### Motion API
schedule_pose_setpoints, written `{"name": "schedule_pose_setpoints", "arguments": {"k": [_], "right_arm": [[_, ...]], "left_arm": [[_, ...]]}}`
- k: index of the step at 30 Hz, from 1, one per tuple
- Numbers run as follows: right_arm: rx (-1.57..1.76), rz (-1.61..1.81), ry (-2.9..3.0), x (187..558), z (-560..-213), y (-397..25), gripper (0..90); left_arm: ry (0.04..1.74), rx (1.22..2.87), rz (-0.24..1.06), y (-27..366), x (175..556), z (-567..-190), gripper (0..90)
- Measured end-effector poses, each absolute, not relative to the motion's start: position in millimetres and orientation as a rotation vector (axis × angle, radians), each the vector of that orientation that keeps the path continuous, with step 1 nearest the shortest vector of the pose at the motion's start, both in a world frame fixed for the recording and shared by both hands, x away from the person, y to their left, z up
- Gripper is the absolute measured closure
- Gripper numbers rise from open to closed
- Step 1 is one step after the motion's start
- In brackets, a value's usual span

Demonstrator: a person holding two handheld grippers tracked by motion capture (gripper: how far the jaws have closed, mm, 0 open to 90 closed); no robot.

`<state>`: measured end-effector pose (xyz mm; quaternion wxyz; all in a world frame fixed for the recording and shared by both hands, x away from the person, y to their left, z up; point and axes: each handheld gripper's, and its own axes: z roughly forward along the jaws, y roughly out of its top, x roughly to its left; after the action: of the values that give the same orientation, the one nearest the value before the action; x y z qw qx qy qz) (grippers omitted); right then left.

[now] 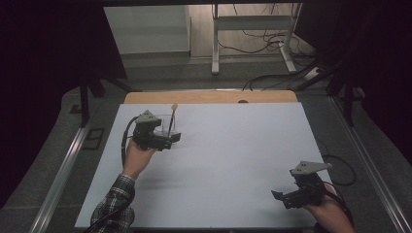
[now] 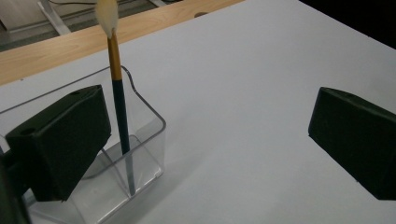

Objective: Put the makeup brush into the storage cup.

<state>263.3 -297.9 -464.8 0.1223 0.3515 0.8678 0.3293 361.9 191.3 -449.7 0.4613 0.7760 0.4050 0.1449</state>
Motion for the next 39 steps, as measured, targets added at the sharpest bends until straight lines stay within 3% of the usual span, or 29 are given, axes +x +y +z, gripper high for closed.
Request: {"name": "schedule_pose_setpoints", "arguments": {"k": [39], "right_arm": [[1.022, 0.955, 2.535, 264, -465, -298, 0.0]], "left_arm": [[0.970, 1.942, 0.329, 191, 326, -460, 0.0]]}}
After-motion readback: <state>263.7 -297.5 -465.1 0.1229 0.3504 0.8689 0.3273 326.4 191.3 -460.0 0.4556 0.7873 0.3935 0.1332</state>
